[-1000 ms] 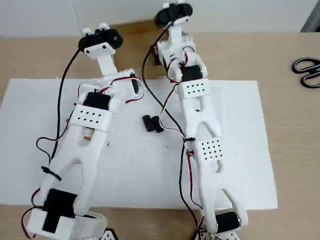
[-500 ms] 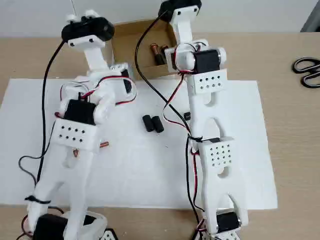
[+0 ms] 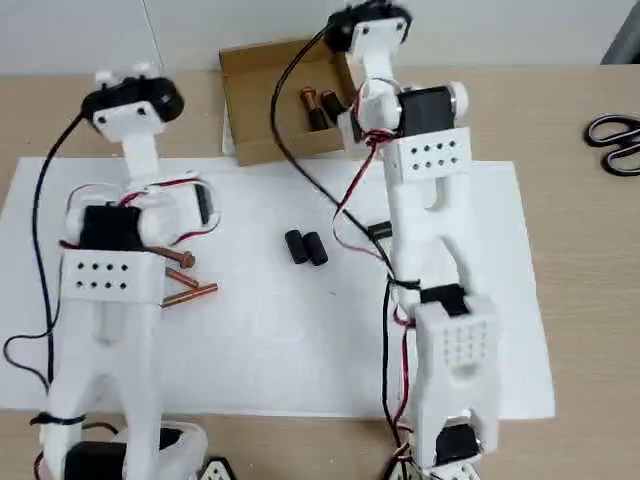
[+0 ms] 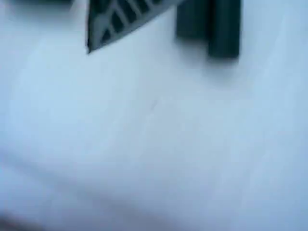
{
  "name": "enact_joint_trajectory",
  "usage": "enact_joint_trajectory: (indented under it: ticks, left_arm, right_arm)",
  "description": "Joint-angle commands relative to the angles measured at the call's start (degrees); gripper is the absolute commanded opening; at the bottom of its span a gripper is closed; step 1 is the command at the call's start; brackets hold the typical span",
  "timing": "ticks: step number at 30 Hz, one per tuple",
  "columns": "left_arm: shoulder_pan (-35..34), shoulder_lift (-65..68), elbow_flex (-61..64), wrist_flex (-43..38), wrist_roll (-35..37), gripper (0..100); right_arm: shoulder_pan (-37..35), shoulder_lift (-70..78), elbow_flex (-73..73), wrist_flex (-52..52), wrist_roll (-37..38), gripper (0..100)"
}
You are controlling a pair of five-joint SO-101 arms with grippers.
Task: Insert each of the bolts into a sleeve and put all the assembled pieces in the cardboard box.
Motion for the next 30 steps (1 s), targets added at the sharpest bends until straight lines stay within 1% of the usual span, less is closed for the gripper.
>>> enact_joint_trajectory:
  ticks: [1, 4, 7, 12, 16, 18, 21, 25, 27, 30]
  left_arm:
    - [-1.7, -2.5, -2.8, 5.2, -0.8, 6]
    - [-2.3, -2.5, -2.8, 9.1, -0.8, 6]
    - [-2.3, -2.5, -2.8, 10.7, -0.8, 6]
    - [-2.2, -2.5, -2.8, 12.3, -0.7, 6]
    - [-2.2, -2.5, -2.8, 14.4, -0.8, 0]
    - [-2.1, -2.4, -2.8, 16.4, -0.8, 1]
    - [-2.4, -2.1, -2.6, 19.0, -0.9, 1]
    - [-2.3, -2.0, -2.4, 21.8, -1.2, 1]
    - [-2.3, -2.0, -2.4, 21.9, -5.0, 1]
    - [-2.3, -2.0, -2.4, 21.7, -13.2, 1]
  right_arm:
    - [-1.7, -18.7, 22.9, 0.7, 0.4, 18.8]
    - [-1.8, -27.6, 37.4, 0.7, 0.5, 18.8]
    - [-0.7, -34.3, 46.9, 0.7, 0.5, 18.8]
    - [0.0, -42.6, 56.5, 0.7, 0.6, 18.8]
    - [0.6, -49.3, 64.2, 0.7, 0.6, 18.8]
    - [0.6, -51.9, 68.1, 0.7, 0.8, 18.8]
    - [0.9, -55.1, 74.0, 0.7, 3.6, 18.8]
    - [4.3, -57.4, 78.2, 0.7, 4.7, 18.8]
    - [6.5, -58.1, 79.2, 0.7, 4.7, 18.8]
    - [9.7, -58.1, 79.7, 0.5, 4.7, 18.8]
